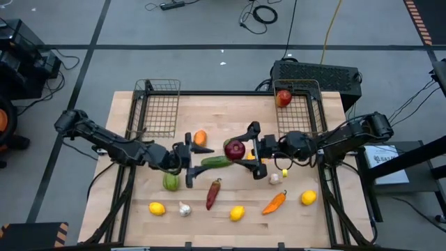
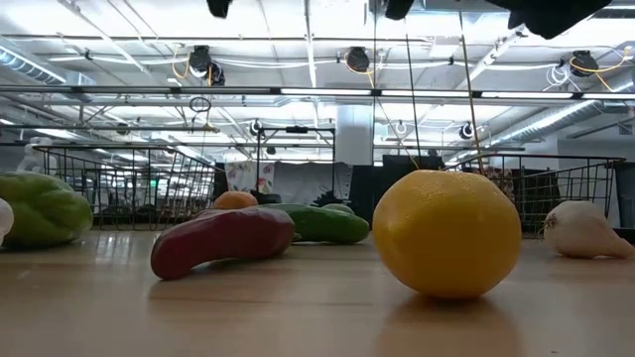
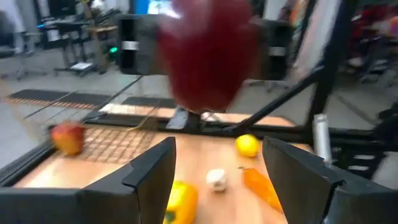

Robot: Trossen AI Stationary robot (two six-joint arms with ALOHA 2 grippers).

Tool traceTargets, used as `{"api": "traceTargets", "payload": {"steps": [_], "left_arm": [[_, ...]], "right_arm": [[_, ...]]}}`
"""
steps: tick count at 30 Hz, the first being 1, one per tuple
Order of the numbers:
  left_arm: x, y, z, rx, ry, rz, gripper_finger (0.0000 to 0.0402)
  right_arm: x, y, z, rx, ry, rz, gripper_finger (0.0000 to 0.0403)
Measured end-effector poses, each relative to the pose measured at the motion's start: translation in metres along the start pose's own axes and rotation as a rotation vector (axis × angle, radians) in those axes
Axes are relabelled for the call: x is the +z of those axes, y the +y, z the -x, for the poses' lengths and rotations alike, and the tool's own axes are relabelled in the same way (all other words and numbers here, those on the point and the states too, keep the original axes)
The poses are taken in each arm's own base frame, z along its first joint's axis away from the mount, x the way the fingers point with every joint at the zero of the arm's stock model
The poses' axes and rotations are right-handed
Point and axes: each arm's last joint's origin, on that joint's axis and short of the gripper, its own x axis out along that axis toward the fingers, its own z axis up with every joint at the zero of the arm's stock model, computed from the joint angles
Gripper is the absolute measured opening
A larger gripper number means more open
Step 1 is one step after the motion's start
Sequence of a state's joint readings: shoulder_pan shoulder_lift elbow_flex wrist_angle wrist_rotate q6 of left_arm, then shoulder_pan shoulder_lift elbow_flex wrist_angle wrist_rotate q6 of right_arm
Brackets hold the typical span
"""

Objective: Sort produce into baskets
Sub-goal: Put the left red apple into the right wire basket

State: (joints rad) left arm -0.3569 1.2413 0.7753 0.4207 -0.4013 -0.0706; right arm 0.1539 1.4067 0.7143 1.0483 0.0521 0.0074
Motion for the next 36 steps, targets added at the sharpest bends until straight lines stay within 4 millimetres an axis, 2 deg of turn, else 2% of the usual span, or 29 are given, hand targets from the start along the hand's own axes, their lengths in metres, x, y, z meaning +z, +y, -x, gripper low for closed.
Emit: {"api": "traceTargets", "payload": {"steps": [5,12,19,27,36], "left_arm": [[0.005,-0.003,0.001,-0.024,-0.056,-0.003,0.0283],[0.006,0.009,-0.01,0.063,-0.106,-0.062,0.0391],[-0.001,0.019,-0.03,0.028,-0.17,-0.048,0.0382],[-0.006,0.027,-0.042,-0.053,-0.206,-0.044,0.0398],[0.0,0.03,-0.058,-0.037,-0.221,-0.062,0.04]], "right_arm": [[0.005,0.0,0.0,0.007,-0.053,-0.005,0.032],[0.004,0.0,-0.002,0.008,-0.105,-0.015,0.032],[0.003,0.0,-0.002,0.008,-0.105,-0.012,0.032],[0.003,0.0,-0.002,0.01,-0.104,0.004,0.032],[0.002,0.0,-0.002,0.006,-0.096,0.042,0.032]]}}
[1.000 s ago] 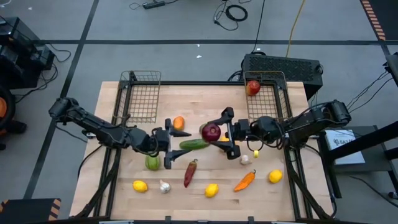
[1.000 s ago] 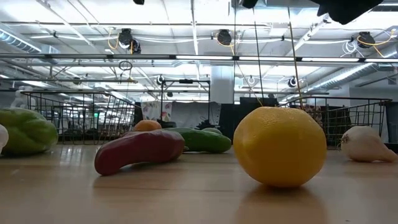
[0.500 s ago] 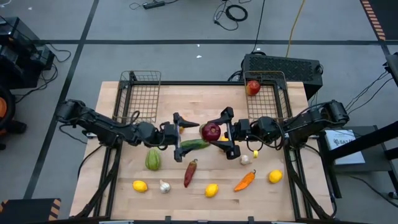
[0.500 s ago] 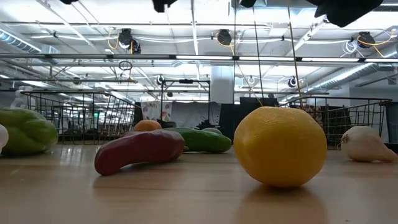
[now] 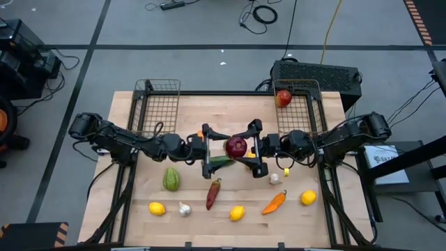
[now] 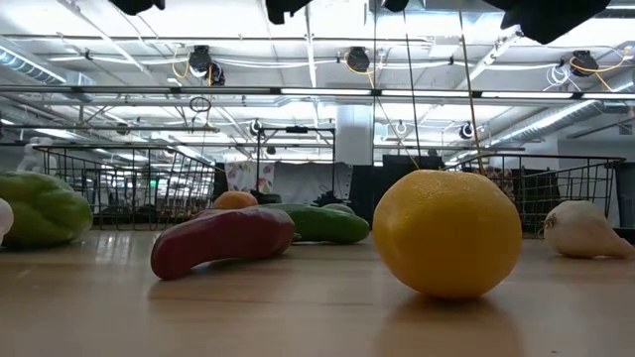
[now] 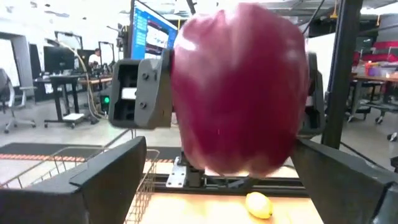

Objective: Sort produce into baskets
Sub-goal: Put the left red apple into the right wire basket

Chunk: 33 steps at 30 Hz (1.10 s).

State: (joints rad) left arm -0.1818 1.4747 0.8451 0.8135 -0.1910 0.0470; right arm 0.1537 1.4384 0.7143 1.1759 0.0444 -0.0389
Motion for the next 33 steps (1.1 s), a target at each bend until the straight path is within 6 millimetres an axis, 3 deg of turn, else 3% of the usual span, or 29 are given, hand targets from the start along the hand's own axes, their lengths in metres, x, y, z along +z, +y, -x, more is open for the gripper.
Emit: {"api": "traceTargets", "payload": {"steps": [9,22,33], "left_arm": [[0.0006,-0.0005,-0.0027,0.008,-0.003,-0.022,0.0396],[0.0004,-0.0011,-0.0026,-0.006,-0.003,-0.071,0.0299],[-0.0005,-0.0018,-0.0022,-0.008,0.003,-0.094,0.0277]], "right_arm": [[-0.0005,0.0001,0.0,-0.003,0.005,0.004,0.032],[-0.0009,-0.0003,0.0,-0.009,0.01,0.005,0.032],[-0.0028,0.0,0.0,-0.006,0.031,0.005,0.032]]}}
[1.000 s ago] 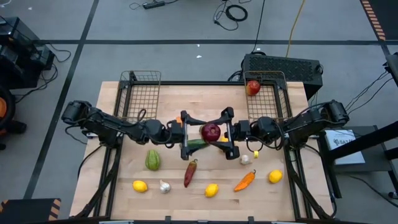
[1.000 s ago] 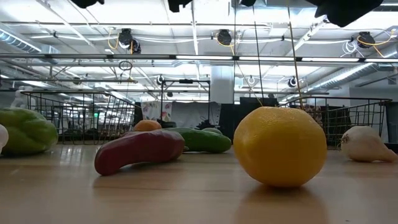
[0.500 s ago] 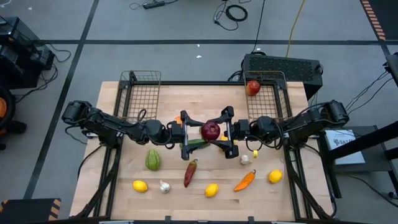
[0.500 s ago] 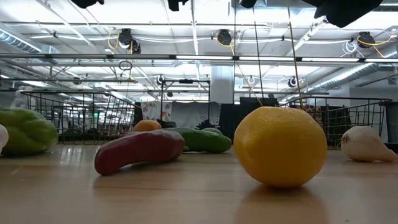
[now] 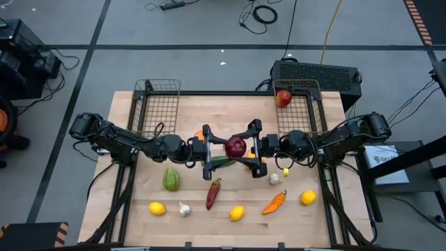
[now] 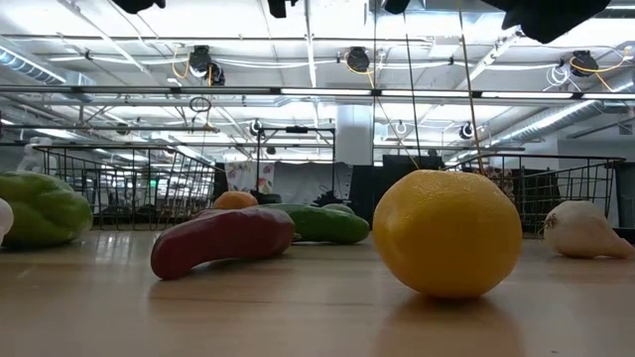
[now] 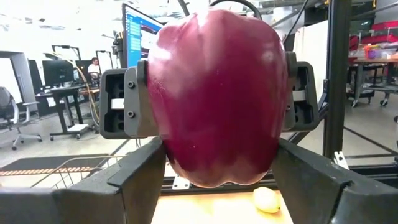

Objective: Sort produce into baskets
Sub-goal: Put the left red apple into the right wire basket

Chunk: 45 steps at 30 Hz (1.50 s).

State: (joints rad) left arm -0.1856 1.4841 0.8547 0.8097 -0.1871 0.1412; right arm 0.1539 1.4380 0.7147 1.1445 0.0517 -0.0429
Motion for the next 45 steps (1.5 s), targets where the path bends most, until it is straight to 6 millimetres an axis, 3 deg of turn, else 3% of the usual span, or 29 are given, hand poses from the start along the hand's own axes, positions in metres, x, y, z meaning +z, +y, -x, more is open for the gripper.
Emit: {"api": "traceTargets", "payload": {"steps": [5,14,21,31,36,45], "left_arm": [[0.0,0.0,0.0,0.0,0.001,-0.003,0.0276],[-0.001,0.0,0.0,-0.002,0.014,-0.01,0.0276],[0.004,0.002,0.009,-0.016,0.113,-0.024,0.0276],[0.01,0.005,0.037,-0.048,0.355,-0.002,0.0276],[-0.004,0.005,0.045,-0.049,0.532,0.003,0.0276],[-0.017,0.002,0.046,-0.051,0.637,0.027,0.0276]], "right_arm": [[-0.001,0.0,0.0,0.0,0.007,-0.014,0.0326],[-0.002,0.0,0.002,0.01,0.088,-0.028,0.0396],[0.005,0.001,0.01,0.004,0.211,-0.032,0.0398],[0.017,0.001,0.042,-0.135,0.539,-0.019,0.04],[0.007,0.014,0.046,-0.173,0.626,0.005,0.04],[-0.034,0.022,0.039,-0.213,0.757,-0.052,0.04]]}}
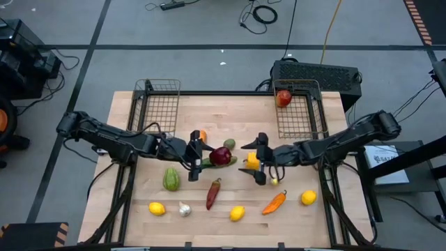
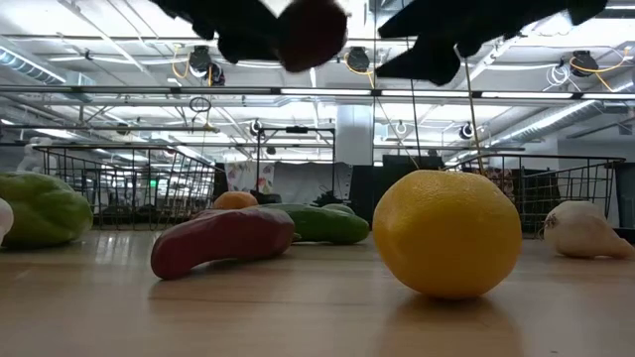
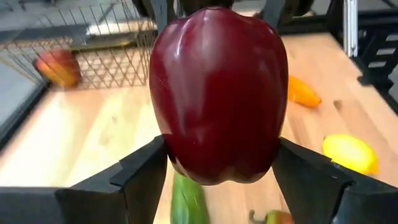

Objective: Sort produce into baskets
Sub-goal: Put the left red apple into the right wire basket

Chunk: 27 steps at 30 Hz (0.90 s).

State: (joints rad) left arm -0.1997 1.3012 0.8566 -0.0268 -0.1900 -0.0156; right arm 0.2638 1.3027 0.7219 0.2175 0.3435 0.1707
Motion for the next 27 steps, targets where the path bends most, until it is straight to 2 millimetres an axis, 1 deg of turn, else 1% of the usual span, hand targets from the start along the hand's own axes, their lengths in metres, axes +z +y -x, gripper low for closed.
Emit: {"api": "traceTargets", "payload": {"steps": [3,8,11,15,20,27], "left_arm": [[-0.007,-0.003,-0.004,-0.01,0.054,-0.007,0.0276],[-0.01,-0.008,-0.007,-0.039,0.072,-0.016,0.0276],[-0.011,-0.011,-0.007,-0.058,0.082,-0.021,0.0276],[-0.013,-0.011,-0.007,-0.058,0.102,-0.018,0.0276],[-0.015,-0.011,-0.006,-0.057,0.121,-0.007,0.0276],[-0.015,-0.011,-0.006,-0.057,0.119,-0.007,0.0276]], "right_arm": [[0.0,0.004,-0.012,-0.003,0.022,0.01,0.04],[0.014,0.014,-0.032,-0.004,0.044,0.051,0.04],[0.02,0.019,-0.043,-0.01,0.093,0.079,0.04],[0.026,0.025,-0.055,-0.011,0.107,0.1,0.04],[0.031,0.028,-0.062,-0.009,0.1,0.118,0.04],[0.032,0.029,-0.071,0.02,0.1,0.117,0.04]]}}
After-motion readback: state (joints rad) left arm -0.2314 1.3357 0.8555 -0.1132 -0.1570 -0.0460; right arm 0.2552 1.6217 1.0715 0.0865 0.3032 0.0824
